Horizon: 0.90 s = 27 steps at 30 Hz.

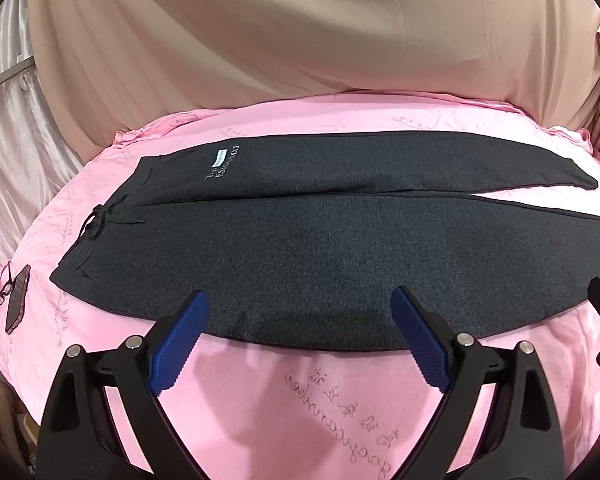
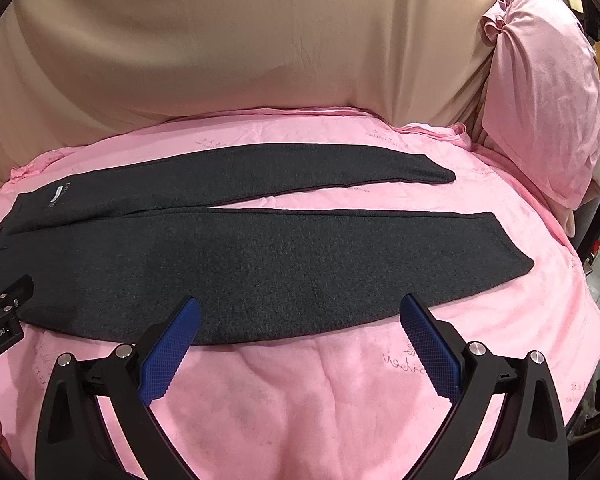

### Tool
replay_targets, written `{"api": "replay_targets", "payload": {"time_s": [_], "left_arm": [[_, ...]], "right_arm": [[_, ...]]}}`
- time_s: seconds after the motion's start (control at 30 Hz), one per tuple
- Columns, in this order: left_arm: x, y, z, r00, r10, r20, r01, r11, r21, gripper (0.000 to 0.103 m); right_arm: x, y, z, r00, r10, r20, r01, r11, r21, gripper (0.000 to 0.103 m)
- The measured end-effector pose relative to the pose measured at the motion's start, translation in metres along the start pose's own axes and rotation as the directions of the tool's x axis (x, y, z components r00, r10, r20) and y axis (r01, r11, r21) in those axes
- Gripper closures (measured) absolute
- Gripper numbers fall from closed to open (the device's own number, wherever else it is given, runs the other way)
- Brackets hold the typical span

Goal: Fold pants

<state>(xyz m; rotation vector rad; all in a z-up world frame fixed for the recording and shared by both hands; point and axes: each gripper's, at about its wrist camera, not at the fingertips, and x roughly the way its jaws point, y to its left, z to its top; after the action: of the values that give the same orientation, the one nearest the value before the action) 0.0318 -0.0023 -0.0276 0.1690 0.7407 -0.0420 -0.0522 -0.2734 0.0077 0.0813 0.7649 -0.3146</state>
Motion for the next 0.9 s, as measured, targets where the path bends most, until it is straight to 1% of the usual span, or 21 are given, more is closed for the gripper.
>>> {"api": "replay_targets", "payload": {"time_s": [0.17,0.3,0.4,0.43,0.5,0.53,0.57,0.6,0.63,0.7,0.73,0.77,0.8,0.83,0.87,0.9], "left_arm": [[0.010,-0.004,0.003,1.000,0.002,-0.013,-0.002,1.000,0.005,0.013],[0.017,-0.004,0.006,1.000,-0.003,-0.024,0.003,1.000,0.008,0.012],[0.025,0.009,0.015,0.999,-0.034,-0.032,0.034,0.999,-0.015,0.009],[0.028,0.016,0.020,0.998,-0.052,-0.035,0.052,0.998,-0.027,0.009],[0.040,0.039,0.034,0.995,-0.088,-0.036,0.086,0.994,-0.063,0.009],[0.046,0.052,0.041,0.995,-0.096,-0.031,0.093,0.992,-0.084,0.009],[0.056,0.068,0.052,0.995,-0.094,-0.024,0.091,0.990,-0.106,0.009],[0.064,0.080,0.062,0.996,-0.085,-0.013,0.083,0.990,-0.118,0.009],[0.076,0.096,0.075,0.998,-0.056,0.001,0.056,0.990,-0.131,0.009],[0.099,0.119,0.095,1.000,-0.013,-0.001,0.012,0.989,-0.144,0.009],[0.116,0.135,0.110,1.000,0.017,-0.019,-0.019,0.988,-0.155,0.009],[0.128,0.147,0.119,0.999,0.037,-0.035,-0.042,0.985,-0.169,0.009],[0.140,0.160,0.131,0.998,0.041,-0.046,-0.049,0.982,-0.180,0.009],[0.149,0.170,0.139,0.997,0.054,-0.049,-0.062,0.979,-0.193,0.009],[0.162,0.184,0.150,0.996,0.069,-0.054,-0.079,0.973,-0.216,0.009],[0.175,0.197,0.159,0.996,0.061,-0.067,-0.075,0.970,-0.232,0.009]], "right_arm": [[0.010,-0.001,0.000,1.000,0.001,-0.012,-0.001,1.000,-0.002,0.005],[0.021,-0.003,0.003,0.999,0.029,-0.014,-0.029,1.000,-0.002,0.005],[0.037,-0.024,0.013,0.998,0.048,-0.026,-0.048,0.999,0.002,0.005],[0.042,-0.035,0.019,0.998,0.050,-0.027,-0.050,0.999,0.008,0.005],[0.062,-0.078,0.039,0.999,0.048,-0.022,-0.047,0.998,0.037,0.006],[0.068,-0.089,0.044,0.999,0.044,-0.023,-0.042,0.998,0.043,0.006],[0.085,-0.112,0.058,0.999,0.030,-0.031,-0.028,0.998,0.052,0.006],[0.098,-0.130,0.068,0.999,0.014,-0.042,-0.012,0.998,0.060,0.006],[0.112,-0.145,0.078,0.999,0.003,-0.053,0.001,0.998,0.069,0.006],[0.150,-0.181,0.108,0.997,0.004,-0.078,0.003,0.996,0.092,0.007],[0.170,-0.195,0.124,0.996,0.011,-0.086,-0.001,0.994,0.114,0.011],[0.185,-0.204,0.136,0.996,0.009,-0.086,0.003,0.992,0.128,0.012],[0.194,-0.207,0.142,0.996,0.011,-0.087,0.001,0.991,0.133,0.012],[0.209,-0.212,0.153,0.996,0.010,-0.094,0.003,0.991,0.134,0.014],[0.229,-0.216,0.166,0.995,-0.014,-0.101,0.026,0.992,0.121,0.016],[0.249,-0.219,0.176,0.992,-0.019,-0.123,0.031,0.994,0.102,0.018]]}}
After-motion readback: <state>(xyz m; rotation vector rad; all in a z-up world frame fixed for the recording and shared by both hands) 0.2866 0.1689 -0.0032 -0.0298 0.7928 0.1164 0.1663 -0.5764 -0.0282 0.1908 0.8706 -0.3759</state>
